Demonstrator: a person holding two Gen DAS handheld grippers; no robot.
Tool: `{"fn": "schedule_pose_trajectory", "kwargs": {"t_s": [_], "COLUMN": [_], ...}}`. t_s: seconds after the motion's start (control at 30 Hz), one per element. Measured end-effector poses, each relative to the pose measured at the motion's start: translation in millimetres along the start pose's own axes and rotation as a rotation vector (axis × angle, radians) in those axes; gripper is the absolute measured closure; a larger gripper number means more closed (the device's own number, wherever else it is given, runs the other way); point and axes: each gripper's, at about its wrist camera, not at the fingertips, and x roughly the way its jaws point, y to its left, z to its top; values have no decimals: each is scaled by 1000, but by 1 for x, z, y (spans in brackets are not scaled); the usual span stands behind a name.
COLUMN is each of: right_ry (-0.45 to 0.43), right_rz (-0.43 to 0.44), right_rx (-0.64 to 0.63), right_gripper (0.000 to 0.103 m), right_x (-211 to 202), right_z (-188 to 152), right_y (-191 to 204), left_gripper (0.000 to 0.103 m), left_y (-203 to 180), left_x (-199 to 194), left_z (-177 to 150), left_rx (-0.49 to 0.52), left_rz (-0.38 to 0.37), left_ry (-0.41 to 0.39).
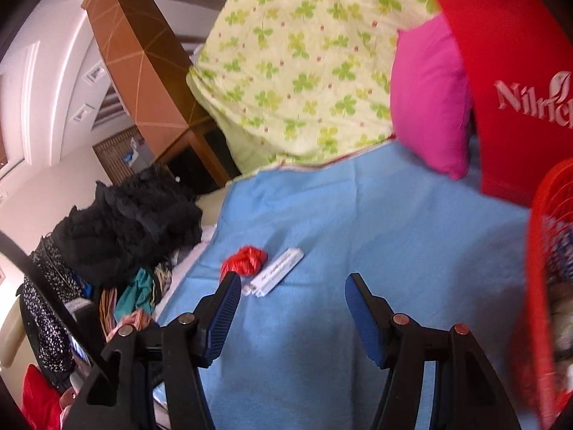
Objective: Collect trash
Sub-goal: 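Move both tools back over the red bag and white box on the blanket, then close the left tool on the red plastic bag while the right tool grasps the white medicine box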
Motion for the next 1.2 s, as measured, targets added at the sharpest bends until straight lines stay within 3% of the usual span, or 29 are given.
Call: {"fn": "schedule_pose_trajectory", "kwargs": {"t_s": [0.23,0.47,0.7,0.8,1.03,1.1,1.2], "right_ry": [120,202,254,294,420,448,428], "right_rz": [1,-83,-111,-150,-364,-407,-399], "right_rx": [17,-50,13,-16,-69,-80,-96], "right_gripper": [38,38,38,38,38,38,40], "right_x": [53,109,185,220,292,303,301], "right_z": [-13,-24,-7,-3,-10,-14,-15], "right_y": [17,34,54,71,86,83,78], "left_gripper": [41,41,41,41,41,41,41], "left_y": [38,65,83,93,110,109,101], "left_x": [41,85,108,114,128,132,135], "left_z": [7,10,15,21,35,41,54], "left_rx": [-103,-193,-301,-322,-376,-382,-369], "left_rz": [19,84,107,130,153,129,63], "left_ry": [57,141,185,169,125,108,67]}}
